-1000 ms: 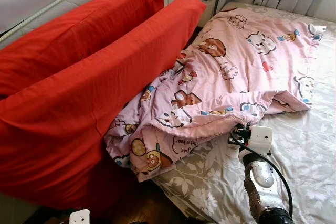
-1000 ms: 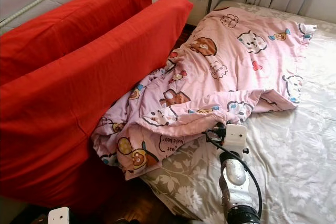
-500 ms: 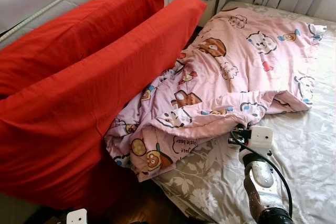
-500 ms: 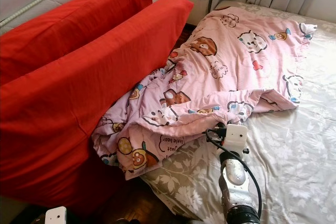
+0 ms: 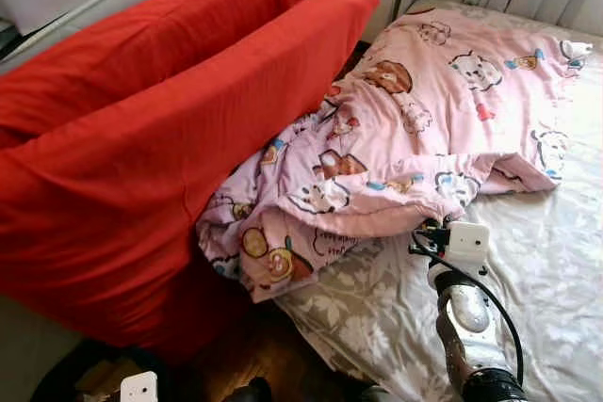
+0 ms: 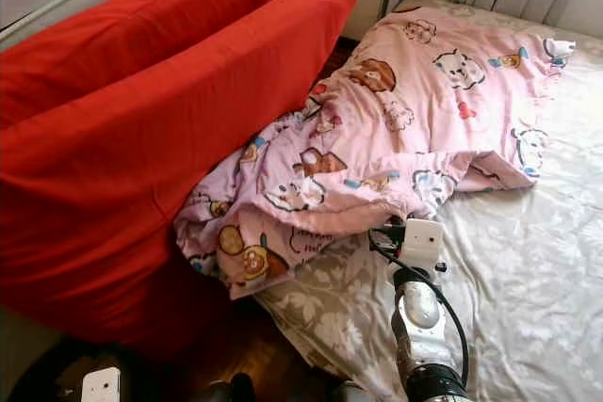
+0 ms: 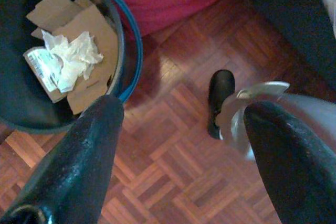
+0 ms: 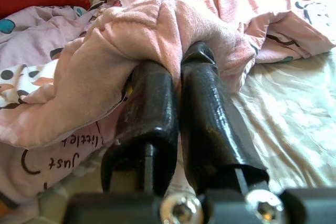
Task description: Clean up the room
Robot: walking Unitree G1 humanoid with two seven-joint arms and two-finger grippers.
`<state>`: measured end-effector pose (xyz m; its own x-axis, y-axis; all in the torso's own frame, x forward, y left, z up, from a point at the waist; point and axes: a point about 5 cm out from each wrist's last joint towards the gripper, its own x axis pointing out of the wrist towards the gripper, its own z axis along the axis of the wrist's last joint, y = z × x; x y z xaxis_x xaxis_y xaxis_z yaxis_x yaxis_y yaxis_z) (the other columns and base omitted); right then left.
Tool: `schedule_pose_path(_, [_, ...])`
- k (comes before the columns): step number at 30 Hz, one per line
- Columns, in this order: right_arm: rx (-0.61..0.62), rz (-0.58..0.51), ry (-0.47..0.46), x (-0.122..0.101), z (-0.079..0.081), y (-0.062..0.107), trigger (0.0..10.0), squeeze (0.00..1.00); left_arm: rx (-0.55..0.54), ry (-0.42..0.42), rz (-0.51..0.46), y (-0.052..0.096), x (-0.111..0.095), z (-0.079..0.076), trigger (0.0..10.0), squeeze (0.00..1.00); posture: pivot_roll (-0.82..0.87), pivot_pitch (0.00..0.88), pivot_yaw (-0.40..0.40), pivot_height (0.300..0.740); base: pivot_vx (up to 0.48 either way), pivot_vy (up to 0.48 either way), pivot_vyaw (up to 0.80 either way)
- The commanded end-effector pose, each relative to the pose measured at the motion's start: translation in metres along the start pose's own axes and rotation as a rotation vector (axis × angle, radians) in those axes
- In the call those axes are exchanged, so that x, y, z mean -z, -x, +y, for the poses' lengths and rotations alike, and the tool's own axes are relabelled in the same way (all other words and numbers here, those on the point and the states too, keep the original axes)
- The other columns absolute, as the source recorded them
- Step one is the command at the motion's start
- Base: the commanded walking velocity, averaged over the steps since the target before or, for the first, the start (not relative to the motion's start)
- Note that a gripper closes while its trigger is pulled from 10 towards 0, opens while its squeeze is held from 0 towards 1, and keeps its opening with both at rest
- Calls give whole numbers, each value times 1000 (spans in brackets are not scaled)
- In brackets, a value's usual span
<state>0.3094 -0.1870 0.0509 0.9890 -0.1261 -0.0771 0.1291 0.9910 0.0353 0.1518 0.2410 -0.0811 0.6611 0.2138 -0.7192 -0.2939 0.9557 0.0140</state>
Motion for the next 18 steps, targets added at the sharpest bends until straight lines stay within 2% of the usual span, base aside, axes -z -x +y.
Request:
schedule_pose_path(1, [9, 14, 10, 3, -1, 2, 10000, 0, -13, -6, 37, 4, 10, 5, 10000, 0, -50, 186, 32, 740, -262, 0, 0])
schedule_pose_path(18, [98, 4, 40, 0, -18, 0, 10000, 0, -17, -17, 62, 7, 17, 8, 10000, 0, -47, 143, 38, 740, -264, 0, 0])
